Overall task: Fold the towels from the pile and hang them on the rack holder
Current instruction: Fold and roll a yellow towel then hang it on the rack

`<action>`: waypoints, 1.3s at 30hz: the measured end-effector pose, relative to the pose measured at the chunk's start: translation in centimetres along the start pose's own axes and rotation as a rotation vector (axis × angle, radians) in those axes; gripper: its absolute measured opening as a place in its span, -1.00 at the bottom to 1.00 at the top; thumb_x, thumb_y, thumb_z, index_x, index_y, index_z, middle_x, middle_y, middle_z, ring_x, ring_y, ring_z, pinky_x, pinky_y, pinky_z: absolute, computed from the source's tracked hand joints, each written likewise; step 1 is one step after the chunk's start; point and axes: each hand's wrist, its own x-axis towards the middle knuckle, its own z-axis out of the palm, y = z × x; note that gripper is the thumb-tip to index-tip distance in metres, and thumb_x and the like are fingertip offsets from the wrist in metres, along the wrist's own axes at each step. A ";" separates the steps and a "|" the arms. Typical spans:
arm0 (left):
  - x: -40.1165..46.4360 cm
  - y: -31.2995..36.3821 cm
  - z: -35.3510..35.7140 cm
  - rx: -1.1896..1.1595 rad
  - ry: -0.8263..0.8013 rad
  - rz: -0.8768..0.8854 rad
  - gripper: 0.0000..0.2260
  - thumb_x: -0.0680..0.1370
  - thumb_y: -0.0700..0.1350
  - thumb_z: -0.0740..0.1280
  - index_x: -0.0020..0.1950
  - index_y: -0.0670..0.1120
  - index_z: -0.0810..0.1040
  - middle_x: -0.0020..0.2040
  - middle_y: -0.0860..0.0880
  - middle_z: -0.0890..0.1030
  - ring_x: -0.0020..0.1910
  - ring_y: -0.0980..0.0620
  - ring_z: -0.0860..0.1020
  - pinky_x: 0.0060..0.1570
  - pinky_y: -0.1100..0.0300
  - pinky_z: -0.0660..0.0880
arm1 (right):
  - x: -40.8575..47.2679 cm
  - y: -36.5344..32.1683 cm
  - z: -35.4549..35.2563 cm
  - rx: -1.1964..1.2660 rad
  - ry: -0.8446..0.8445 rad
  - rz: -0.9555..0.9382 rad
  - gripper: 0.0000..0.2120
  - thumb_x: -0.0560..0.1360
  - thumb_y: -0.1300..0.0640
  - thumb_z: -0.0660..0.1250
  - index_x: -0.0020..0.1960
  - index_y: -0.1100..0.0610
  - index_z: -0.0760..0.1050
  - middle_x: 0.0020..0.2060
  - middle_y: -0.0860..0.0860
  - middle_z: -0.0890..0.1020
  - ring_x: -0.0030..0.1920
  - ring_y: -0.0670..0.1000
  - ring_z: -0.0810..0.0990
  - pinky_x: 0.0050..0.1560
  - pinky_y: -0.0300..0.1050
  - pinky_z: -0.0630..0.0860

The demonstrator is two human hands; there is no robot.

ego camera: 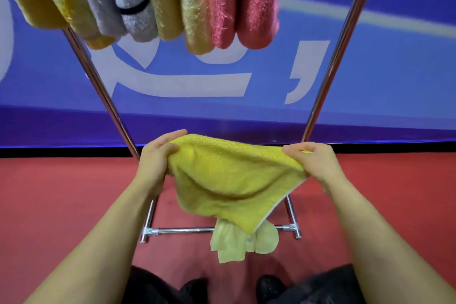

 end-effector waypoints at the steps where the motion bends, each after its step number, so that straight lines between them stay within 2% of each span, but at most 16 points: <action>1: 0.0 0.1 0.0 0.001 0.008 0.019 -0.70 0.57 -0.31 0.27 0.09 -0.02 0.73 0.00 -0.03 0.75 -0.11 0.07 0.63 -0.20 0.27 0.53 | 0.0 -0.1 0.0 0.069 -0.005 0.028 -0.77 0.41 0.02 0.59 -0.04 0.14 0.73 -0.14 0.00 0.76 -0.14 -0.10 0.67 -0.09 -0.23 0.55; 4: 0.1 -0.3 -0.2 0.020 0.016 0.077 -0.82 0.65 -0.18 0.31 0.12 -0.06 0.71 -0.05 0.07 0.76 -0.05 0.21 0.66 -0.06 0.39 0.53 | -0.1 -0.5 -0.4 0.330 -0.025 0.098 -0.79 0.49 0.11 0.52 0.07 0.20 0.70 -0.09 0.09 0.76 -0.15 -0.05 0.69 -0.15 -0.26 0.58; 6: 0.2 -0.3 -0.3 0.058 0.018 0.112 -0.83 0.67 -0.15 0.31 0.14 -0.03 0.69 -0.08 0.11 0.76 -0.08 0.26 0.67 -0.09 0.42 0.54 | 0.0 -0.7 -0.8 0.382 -0.061 0.101 -0.81 0.54 0.22 0.45 0.14 0.18 0.66 -0.17 0.05 0.71 -0.32 -0.16 0.64 -0.36 -0.38 0.49; 8: 0.2 -0.6 -0.6 0.075 0.018 0.120 -0.81 0.66 -0.19 0.32 0.14 0.03 0.68 -0.12 0.04 0.75 -0.15 0.20 0.67 -0.12 0.39 0.56 | 0.0 -0.4 -1.0 0.350 -0.117 0.086 -0.77 0.54 0.28 0.43 0.18 0.14 0.64 -0.28 0.01 0.63 -0.46 -0.16 0.51 -0.45 -0.35 0.38; 11: 0.6 -1.1 -1.4 0.152 0.064 0.145 -0.79 0.61 -0.17 0.41 0.11 0.14 0.69 -0.24 -0.07 0.61 -0.21 0.05 0.57 -0.10 0.26 0.57 | 0.3 0.2 -1.1 0.182 -0.120 0.037 -0.74 0.53 0.30 0.44 0.20 0.17 0.65 -0.28 0.06 0.56 -0.42 -0.05 0.37 -0.44 -0.28 0.34; 13: 0.7 -1.3 -1.7 0.151 0.088 0.152 -0.79 0.57 -0.16 0.47 0.10 0.14 0.71 -0.21 -0.06 0.61 -0.19 0.03 0.57 -0.03 0.17 0.57 | 0.5 0.6 -1.0 0.149 -0.114 0.024 -0.79 0.55 0.32 0.41 0.17 0.20 0.66 -0.21 0.12 0.57 -0.31 0.01 0.48 -0.40 -0.29 0.50; 15: 0.6 -1.2 -1.5 0.156 0.094 0.157 -0.80 0.54 -0.17 0.50 0.08 0.12 0.71 -0.17 -0.07 0.65 -0.18 0.04 0.59 -0.03 0.16 0.57 | 0.7 0.9 -0.8 0.155 -0.134 0.019 -0.82 0.57 0.35 0.38 0.13 0.21 0.65 -0.15 0.18 0.55 -0.17 0.08 0.55 -0.24 -0.23 0.67; 16: 0.5 -1.2 -1.4 0.172 0.102 0.167 -0.81 0.54 -0.16 0.50 0.06 0.12 0.71 -0.18 -0.08 0.64 -0.19 0.03 0.58 -0.05 0.16 0.56 | 0.8 1.0 -0.8 0.136 -0.141 0.009 -0.83 0.58 0.36 0.36 0.13 0.21 0.64 -0.18 0.17 0.52 -0.19 0.08 0.55 -0.20 -0.19 0.69; 20: 0.4 -0.8 -1.5 0.174 0.127 0.188 -0.90 0.58 -0.08 0.47 0.02 0.11 0.73 -0.10 -0.07 0.63 -0.11 0.06 0.55 -0.02 0.20 0.50 | 1.2 1.4 -1.0 -0.082 -0.120 -0.032 -0.85 0.56 0.30 0.40 0.09 0.13 0.66 -0.29 0.11 0.59 -0.39 -0.02 0.56 -0.12 -0.03 0.64; 22: 0.4 -0.8 -1.6 0.190 0.109 0.179 -0.89 0.57 -0.10 0.48 0.02 0.12 0.74 -0.12 -0.07 0.61 -0.11 0.07 0.54 -0.02 0.23 0.50 | 1.0 1.4 -1.3 -0.089 -0.144 -0.032 -0.84 0.52 0.25 0.46 0.09 0.12 0.67 -0.23 0.16 0.67 -0.32 0.05 0.59 -0.05 0.05 0.61; 24: 0.4 -0.7 -1.6 0.216 0.109 0.173 -0.85 0.54 -0.14 0.51 0.04 0.10 0.74 -0.20 -0.09 0.50 -0.16 0.04 0.48 -0.07 0.20 0.46 | 0.9 1.4 -1.5 -0.079 -0.160 -0.026 -0.87 0.49 0.23 0.50 0.03 0.10 0.69 -0.10 0.18 0.73 -0.19 0.06 0.65 0.01 0.05 0.61; 27: 0.2 -0.6 -1.5 0.237 0.147 0.187 -0.76 0.50 -0.20 0.54 0.13 0.00 0.71 -0.19 0.01 0.61 -0.24 0.21 0.55 -0.12 0.42 0.48 | 0.5 1.2 -1.7 -0.097 -0.199 -0.041 -0.92 0.45 0.17 0.56 -0.06 0.08 0.71 -0.04 0.07 0.76 -0.13 -0.02 0.67 -0.01 -0.09 0.57; 29: 0.0 -0.5 -1.7 0.290 0.151 0.216 -0.74 0.49 -0.20 0.55 0.15 -0.01 0.69 -0.07 0.09 0.69 -0.20 0.38 0.59 -0.04 0.43 0.50 | 0.3 1.0 -1.9 -0.132 -0.238 -0.032 -0.82 0.39 0.13 0.62 -0.04 0.08 0.71 -0.06 0.05 0.76 -0.09 0.01 0.70 0.04 -0.04 0.58; 31: 0.1 -0.5 -2.0 0.419 0.152 0.251 -0.73 0.48 -0.16 0.56 0.16 0.00 0.70 -0.03 0.08 0.71 -0.11 0.34 0.61 0.09 0.29 0.52 | -0.1 0.8 -2.1 -0.173 -0.280 -0.024 -0.75 0.34 0.17 0.64 0.00 0.09 0.70 -0.09 0.10 0.76 -0.12 0.06 0.70 0.01 -0.01 0.60; 34: 0.1 -0.5 -2.0 0.624 0.184 0.278 -0.70 0.47 -0.09 0.57 0.19 -0.04 0.72 0.00 0.00 0.73 0.01 0.07 0.66 0.17 0.14 0.53 | 0.0 0.8 -2.2 -0.302 -0.289 -0.048 -0.77 0.33 0.19 0.65 -0.04 0.08 0.71 -0.14 0.11 0.76 -0.12 0.11 0.73 0.01 -0.02 0.62; 39: -0.3 -0.4 -1.4 0.720 0.254 0.305 -0.70 0.47 -0.05 0.57 0.19 0.00 0.71 0.07 0.00 0.73 0.04 0.07 0.63 0.15 0.16 0.51 | 0.3 1.0 -2.0 -0.476 -0.330 -0.105 -0.92 0.44 0.10 0.57 -0.18 0.07 0.71 -0.18 0.17 0.74 -0.22 0.04 0.63 -0.14 -0.11 0.50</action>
